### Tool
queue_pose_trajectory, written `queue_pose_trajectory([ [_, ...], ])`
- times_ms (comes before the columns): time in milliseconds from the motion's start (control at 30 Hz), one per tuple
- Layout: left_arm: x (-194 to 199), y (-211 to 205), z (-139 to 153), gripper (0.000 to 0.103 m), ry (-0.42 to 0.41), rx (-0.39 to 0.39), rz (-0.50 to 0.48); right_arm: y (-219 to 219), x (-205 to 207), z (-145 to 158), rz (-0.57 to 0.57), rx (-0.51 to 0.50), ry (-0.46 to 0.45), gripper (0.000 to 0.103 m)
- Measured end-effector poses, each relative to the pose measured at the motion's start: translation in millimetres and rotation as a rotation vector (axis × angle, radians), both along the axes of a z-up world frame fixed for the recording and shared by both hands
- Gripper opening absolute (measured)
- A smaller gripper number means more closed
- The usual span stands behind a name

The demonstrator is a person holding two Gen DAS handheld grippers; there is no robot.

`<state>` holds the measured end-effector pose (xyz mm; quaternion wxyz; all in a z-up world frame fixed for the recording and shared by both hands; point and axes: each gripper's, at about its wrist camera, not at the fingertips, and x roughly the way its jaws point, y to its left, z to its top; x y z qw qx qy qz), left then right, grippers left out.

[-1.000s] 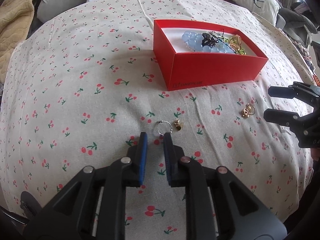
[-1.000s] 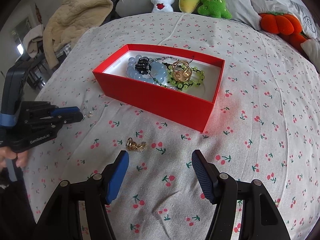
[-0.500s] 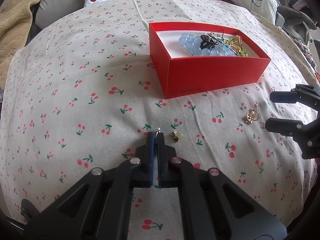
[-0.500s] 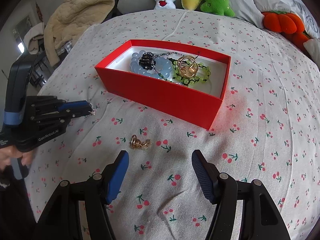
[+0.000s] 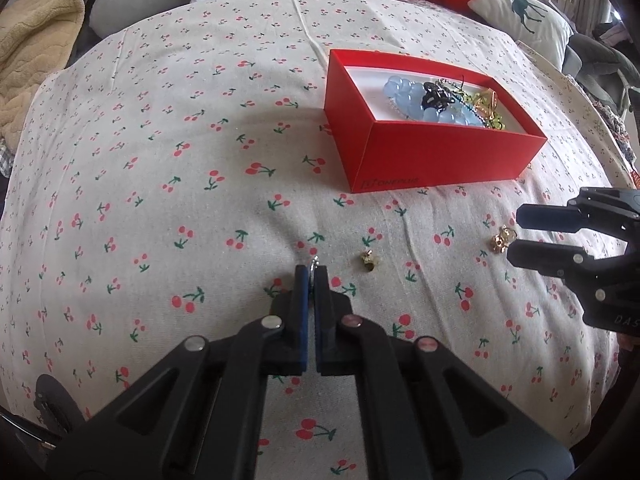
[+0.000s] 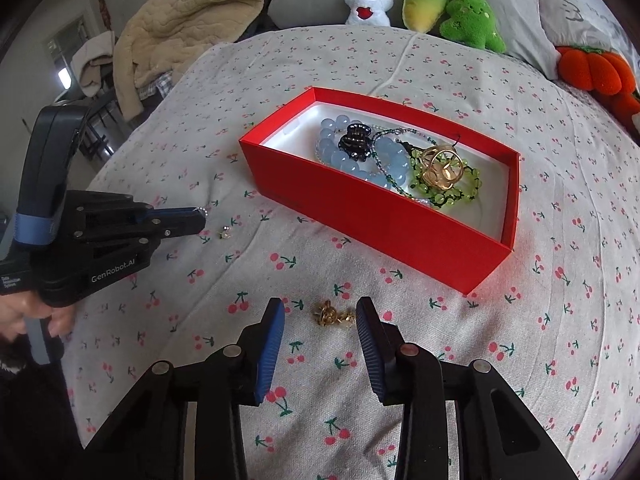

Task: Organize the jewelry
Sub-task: 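Grasp the gold earring with the right tool while the left tool holds the hoop earring, then carry both earrings up and over the red box with both tools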

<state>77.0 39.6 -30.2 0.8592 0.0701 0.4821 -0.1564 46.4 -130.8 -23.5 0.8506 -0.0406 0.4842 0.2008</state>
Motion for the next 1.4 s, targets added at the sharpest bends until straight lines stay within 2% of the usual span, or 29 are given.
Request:
queue_pose_trajectory([
  [400, -3.8, 7.5, 0.5, 0.003, 0.018, -0.016, 0.015, 5.6, 10.7, -11.4, -0.002, -0.001, 0.059, 0.008],
  [600, -5.2, 7.0, 5.9, 0.003, 0.03, -0.047, 0.025, -1.6, 12.2, -5.5, -0.019, 0.05, 0.083, 0.004],
  [800, -6.0, 3.9, 23.4, 0.003, 0.019, -0.096, 0.034, -15.5, 13.3, 12.0, -0.056, 0.1, 0.067, 0.003],
  [933, -9.1, 2.7, 27.3, 0.003, 0.018, -0.107, 0.037, -16.4, 7.1, 24.0, -0.054, 0.083, 0.012, 0.008],
  [1000, -12.0, 0.9, 23.9, 0.003, 0.028, -0.103, 0.033, -11.4, 1.6, 27.9, -0.035, 0.042, -0.034, 0.012],
  [1100, -17.4, -1.5, 16.6, 0.003, 0.044, -0.092, 0.023, -1.4, -6.3, 24.2, 0.02, -0.035, -0.072, 0.012],
  [1333, -23.8, -2.9, 10.0, 0.003, 0.065, -0.083, -0.005, 10.6, -8.6, 0.2, 0.098, -0.078, -0.02, 0.012],
  [1367, -23.8, -3.0, 9.8, 0.003, 0.067, -0.085, -0.006, 11.8, -7.6, -2.0, 0.103, -0.082, -0.017, 0.013],
  [1400, -23.6, -2.9, 9.4, 0.003, 0.068, -0.086, -0.007, 13.3, -6.7, -3.5, 0.108, -0.086, -0.016, 0.02],
])
